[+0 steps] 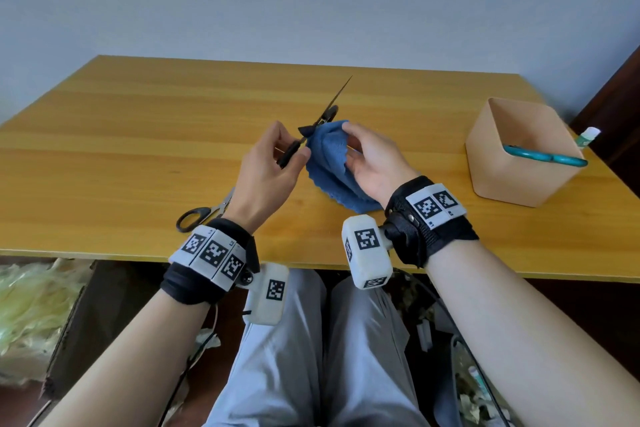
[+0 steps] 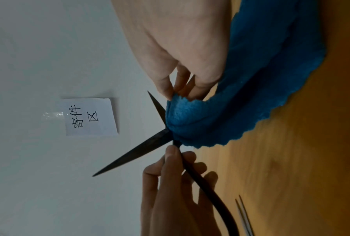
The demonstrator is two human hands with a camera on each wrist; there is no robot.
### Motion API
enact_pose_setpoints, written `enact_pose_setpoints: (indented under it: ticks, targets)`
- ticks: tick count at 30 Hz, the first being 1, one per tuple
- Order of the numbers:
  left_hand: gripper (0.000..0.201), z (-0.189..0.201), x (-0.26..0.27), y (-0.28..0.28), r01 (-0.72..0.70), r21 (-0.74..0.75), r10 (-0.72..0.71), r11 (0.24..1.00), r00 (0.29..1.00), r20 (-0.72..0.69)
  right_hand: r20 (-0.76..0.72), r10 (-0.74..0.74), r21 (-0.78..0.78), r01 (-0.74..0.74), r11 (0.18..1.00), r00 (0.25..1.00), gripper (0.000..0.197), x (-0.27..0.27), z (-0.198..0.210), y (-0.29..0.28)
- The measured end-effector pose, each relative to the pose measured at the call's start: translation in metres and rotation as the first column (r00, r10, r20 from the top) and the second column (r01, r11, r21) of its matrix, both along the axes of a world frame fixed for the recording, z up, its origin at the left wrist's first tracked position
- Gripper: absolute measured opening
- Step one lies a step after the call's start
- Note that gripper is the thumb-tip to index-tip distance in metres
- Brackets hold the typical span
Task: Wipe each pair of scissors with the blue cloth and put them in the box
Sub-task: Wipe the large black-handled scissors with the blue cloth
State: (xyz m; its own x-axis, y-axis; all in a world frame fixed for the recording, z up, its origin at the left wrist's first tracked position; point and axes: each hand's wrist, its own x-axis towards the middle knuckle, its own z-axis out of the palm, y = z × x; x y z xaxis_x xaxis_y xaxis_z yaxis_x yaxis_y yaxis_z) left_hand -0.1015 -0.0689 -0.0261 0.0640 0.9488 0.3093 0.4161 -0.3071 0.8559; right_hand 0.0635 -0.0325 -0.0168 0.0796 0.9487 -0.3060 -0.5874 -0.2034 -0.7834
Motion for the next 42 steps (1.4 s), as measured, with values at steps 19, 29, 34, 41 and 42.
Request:
enact_pose_setpoints:
  ticks: [19, 29, 34, 41, 42]
  targets:
    - [0.018, -0.001, 0.019, 0.003, 0.179, -0.175, -0.061, 0.968, 0.846, 0.53, -0.047, 0.266, 0.098, -0.26, 0.961, 0.963, 0.01, -0.007, -0.012, -0.007]
    - [0.022, -0.011, 0.018, 0.005, 0.336, -0.309, 0.037, 0.89, 0.622, 0.782, -0.046, 0.112, 0.008, -0.112, 0.994, 0.993, 0.014, 0.002, -0.018, -0.009]
    - [0.012, -0.008, 0.02, 0.004, 0.443, -0.36, 0.161, 0.821, 0.425, 0.891, -0.146, 0.139, -0.008, -0.141, 0.99, 0.98, 0.029, -0.002, -0.014, -0.012]
    - [0.007, -0.004, 0.014, 0.01, 0.496, -0.38, 0.221, 0.781, 0.35, 0.91, -0.183, 0.209, 0.041, -0.205, 0.978, 0.961, 0.014, -0.004, -0.008, -0.011]
    - [0.007, -0.005, 0.014, 0.011, 0.483, -0.383, 0.215, 0.787, 0.368, 0.905, -0.182, 0.205, 0.037, -0.202, 0.979, 0.962, 0.011, -0.004, -0.007, -0.01]
